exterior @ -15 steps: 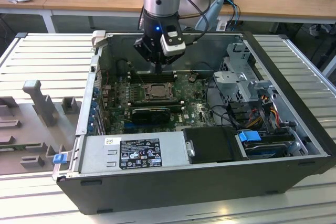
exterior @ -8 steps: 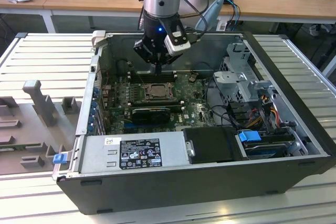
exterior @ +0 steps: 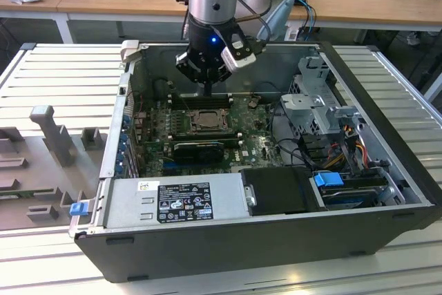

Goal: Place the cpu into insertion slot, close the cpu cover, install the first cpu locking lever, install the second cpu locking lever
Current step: 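Install the first cpu locking lever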

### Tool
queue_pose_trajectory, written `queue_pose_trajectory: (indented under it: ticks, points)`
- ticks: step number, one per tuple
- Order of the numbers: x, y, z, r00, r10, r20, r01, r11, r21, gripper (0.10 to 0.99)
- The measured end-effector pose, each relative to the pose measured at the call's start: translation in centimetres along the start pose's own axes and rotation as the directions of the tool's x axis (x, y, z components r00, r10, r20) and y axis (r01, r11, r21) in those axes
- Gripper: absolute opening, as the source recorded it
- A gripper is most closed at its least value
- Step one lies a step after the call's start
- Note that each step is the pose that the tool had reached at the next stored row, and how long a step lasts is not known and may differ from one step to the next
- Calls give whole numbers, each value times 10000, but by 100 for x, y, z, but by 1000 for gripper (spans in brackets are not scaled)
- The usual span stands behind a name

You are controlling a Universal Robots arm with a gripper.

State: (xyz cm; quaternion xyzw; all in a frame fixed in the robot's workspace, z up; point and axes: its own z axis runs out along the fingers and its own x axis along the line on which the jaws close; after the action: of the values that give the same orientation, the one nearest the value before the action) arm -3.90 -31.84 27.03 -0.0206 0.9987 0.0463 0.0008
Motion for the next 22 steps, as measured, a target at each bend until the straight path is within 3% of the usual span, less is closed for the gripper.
queue_pose_trajectory:
  ticks: [3,10,13,18,22]
  points:
    - [121,4,5,10000,-24,3,24,10000,-35,106]
    - [567,19,41,10000,-24,12,24,10000,-35,106]
    - [687,23,64,10000,-24,12,24,10000,-35,106]
    - [754,53,93,10000,-23,12,23,10000,-35,106]
    - [753,139,122,10000,-23,13,23,10000,-36,106]
